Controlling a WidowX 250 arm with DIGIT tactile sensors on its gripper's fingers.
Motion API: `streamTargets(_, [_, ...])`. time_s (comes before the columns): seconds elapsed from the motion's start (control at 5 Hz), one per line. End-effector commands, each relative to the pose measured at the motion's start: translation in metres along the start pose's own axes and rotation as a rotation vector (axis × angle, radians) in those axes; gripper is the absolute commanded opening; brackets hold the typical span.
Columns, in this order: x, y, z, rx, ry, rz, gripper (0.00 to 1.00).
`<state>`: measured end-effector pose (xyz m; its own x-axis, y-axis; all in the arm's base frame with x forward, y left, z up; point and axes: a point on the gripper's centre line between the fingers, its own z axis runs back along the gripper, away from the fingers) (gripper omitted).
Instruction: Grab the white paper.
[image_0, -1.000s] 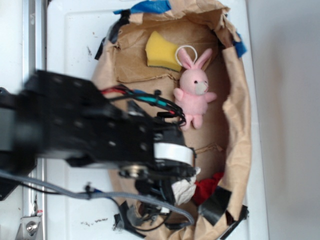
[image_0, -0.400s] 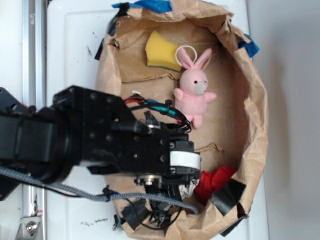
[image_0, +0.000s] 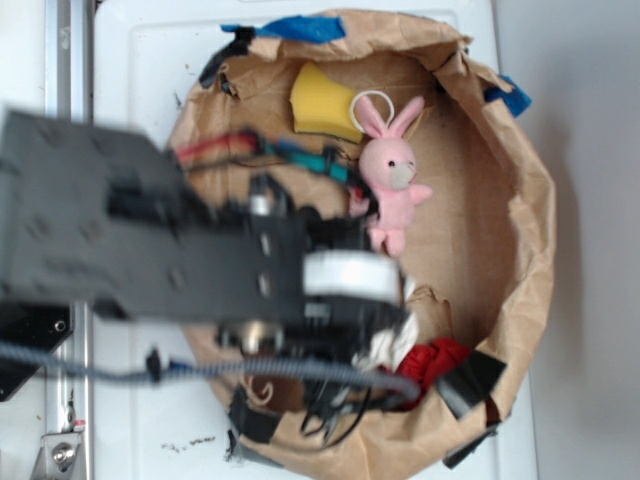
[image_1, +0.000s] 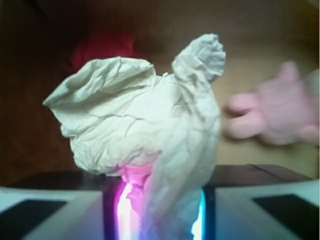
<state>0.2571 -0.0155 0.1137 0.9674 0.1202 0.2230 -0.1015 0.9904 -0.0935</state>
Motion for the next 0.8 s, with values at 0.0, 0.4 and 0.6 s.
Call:
streamTargets(0.0, [0.011, 0.019, 0.056, 0.266, 0.079, 0.157, 0.00])
streamTargets(0.4, [0.003, 0.026, 0.072, 0.291, 0.061, 0.138, 0.00])
streamTargets(0.6, [0.003, 0.025, 0.070, 0.296, 0.066, 0.127, 0.00])
